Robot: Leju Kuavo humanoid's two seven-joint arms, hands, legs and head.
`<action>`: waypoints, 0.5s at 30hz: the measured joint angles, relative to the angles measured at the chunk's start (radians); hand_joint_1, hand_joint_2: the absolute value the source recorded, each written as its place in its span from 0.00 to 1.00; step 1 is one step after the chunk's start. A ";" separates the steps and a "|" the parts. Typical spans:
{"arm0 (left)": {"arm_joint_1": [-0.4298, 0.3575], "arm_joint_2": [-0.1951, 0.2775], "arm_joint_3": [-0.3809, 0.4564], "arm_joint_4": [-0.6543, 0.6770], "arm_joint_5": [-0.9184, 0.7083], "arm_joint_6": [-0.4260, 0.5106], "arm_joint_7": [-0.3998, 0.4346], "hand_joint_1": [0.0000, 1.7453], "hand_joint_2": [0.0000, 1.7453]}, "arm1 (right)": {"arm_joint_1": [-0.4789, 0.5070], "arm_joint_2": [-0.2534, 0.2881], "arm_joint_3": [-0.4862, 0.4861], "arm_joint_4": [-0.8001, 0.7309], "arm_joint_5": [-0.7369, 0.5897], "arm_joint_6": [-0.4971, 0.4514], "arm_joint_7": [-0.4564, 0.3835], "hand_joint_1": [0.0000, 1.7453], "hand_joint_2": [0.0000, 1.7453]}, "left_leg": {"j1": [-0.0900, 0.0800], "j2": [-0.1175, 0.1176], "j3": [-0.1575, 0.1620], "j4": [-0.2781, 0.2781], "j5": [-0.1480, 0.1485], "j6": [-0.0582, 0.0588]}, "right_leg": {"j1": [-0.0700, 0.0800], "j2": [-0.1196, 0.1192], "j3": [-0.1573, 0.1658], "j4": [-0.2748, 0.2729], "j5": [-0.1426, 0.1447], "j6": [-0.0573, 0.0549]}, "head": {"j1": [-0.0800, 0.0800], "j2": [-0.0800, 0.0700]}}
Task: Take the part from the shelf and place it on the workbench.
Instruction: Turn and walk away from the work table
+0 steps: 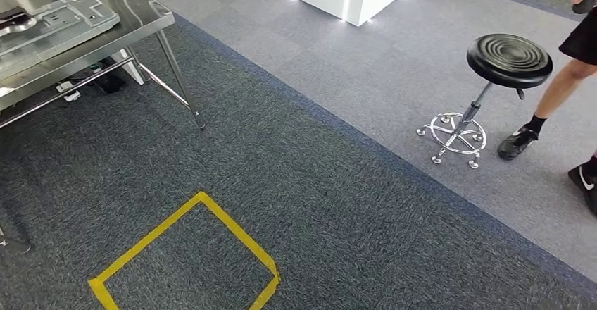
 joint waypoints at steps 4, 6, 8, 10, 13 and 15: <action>0.006 -0.001 0.000 0.000 0.012 0.000 -0.017 0.00 0.00 | -0.001 0.000 0.018 0.000 0.025 -0.006 -0.019 0.00 0.00 | 0.007 -0.059 0.083 -0.207 0.095 0.008 | 0.000 0.049 -0.015 0.026 -0.007 0.019 | 0.000 0.000; 0.005 -0.003 0.000 0.000 0.010 0.000 -0.019 0.00 0.00 | 0.000 -0.001 0.022 0.000 0.027 -0.007 -0.023 0.00 0.00 | 0.004 -0.055 0.084 -0.217 0.093 0.023 | -0.003 0.065 -0.025 0.029 -0.004 0.031 | 0.001 0.000; 0.004 -0.005 0.000 0.000 0.008 0.000 -0.019 0.00 0.00 | 0.002 -0.001 0.024 0.000 0.029 -0.007 -0.024 0.00 0.00 | 0.003 -0.035 0.089 -0.227 0.102 0.039 | -0.004 0.038 -0.033 0.043 -0.011 0.041 | 0.001 0.000; 0.007 -0.005 0.000 0.000 0.006 0.000 -0.018 0.00 0.00 | 0.002 -0.002 0.026 0.000 0.030 -0.007 -0.024 0.00 0.00 | 0.004 -0.012 0.093 -0.236 0.108 0.051 | -0.004 -0.016 -0.069 0.119 -0.058 0.049 | 0.001 0.000; 0.011 -0.005 0.000 0.000 0.010 0.000 -0.011 0.00 0.00 | 0.000 -0.002 0.030 0.000 0.032 -0.006 -0.026 0.00 0.00 | 0.000 0.023 0.091 -0.238 0.107 0.054 | -0.008 -0.038 -0.151 0.285 -0.132 0.058 | 0.001 0.000; 0.011 -0.005 0.001 0.000 0.022 0.000 -0.007 0.00 0.00 | 0.001 -0.002 0.032 0.000 0.033 -0.006 -0.026 0.00 0.00 | 0.000 0.043 0.093 -0.238 0.103 0.053 | -0.009 -0.042 -0.142 0.272 -0.104 0.059 | 0.001 0.000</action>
